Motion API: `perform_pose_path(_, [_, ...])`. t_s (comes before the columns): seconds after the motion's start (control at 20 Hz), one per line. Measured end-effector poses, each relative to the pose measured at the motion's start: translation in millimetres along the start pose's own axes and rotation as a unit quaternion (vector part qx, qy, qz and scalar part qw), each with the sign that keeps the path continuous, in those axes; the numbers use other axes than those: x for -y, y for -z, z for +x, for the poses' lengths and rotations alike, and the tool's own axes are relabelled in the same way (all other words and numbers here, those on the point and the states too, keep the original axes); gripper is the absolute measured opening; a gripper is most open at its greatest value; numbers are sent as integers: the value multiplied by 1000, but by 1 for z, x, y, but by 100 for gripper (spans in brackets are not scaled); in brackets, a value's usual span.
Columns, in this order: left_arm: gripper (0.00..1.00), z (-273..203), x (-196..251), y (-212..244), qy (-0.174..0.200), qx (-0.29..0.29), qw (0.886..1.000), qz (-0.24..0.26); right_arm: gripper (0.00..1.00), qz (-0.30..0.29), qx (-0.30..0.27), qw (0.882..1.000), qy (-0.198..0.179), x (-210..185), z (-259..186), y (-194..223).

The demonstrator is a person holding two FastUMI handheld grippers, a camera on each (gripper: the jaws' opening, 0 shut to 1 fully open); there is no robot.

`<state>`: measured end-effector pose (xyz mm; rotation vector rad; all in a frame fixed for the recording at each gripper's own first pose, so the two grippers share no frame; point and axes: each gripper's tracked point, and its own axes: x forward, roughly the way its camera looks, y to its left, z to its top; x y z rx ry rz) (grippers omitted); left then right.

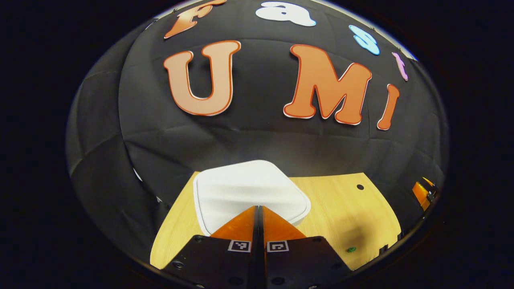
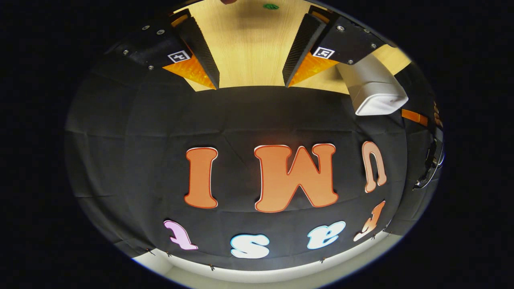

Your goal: Press the lid of the desktop garbage bin to open it, pick up the crumpled paper on the desktop and throw it into the bin, then pick up the pop can on the desktop and drop it into the bin, and finally close the garbage bin lid.

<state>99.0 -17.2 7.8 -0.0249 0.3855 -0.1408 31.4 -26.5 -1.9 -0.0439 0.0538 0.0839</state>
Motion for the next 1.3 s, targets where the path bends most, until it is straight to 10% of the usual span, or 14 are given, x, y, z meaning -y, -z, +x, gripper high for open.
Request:
perform_pose_path(0.7, [0, 27, -6, 32, 39, -78, 996, -11, 95, 42, -27, 999, -13, -6, 10, 6])
perform_pose_path(1.05, [0, 17, -22, 21, -12, -33, 999, -20, 94, 41, -20, 999, -18, -11, 10, -3])
perform_pose_path(1.3, [0, -32, 5, -53, -18, 104, 994, 35, 94, 54, -10, 998, -20, -14, 4, -12])
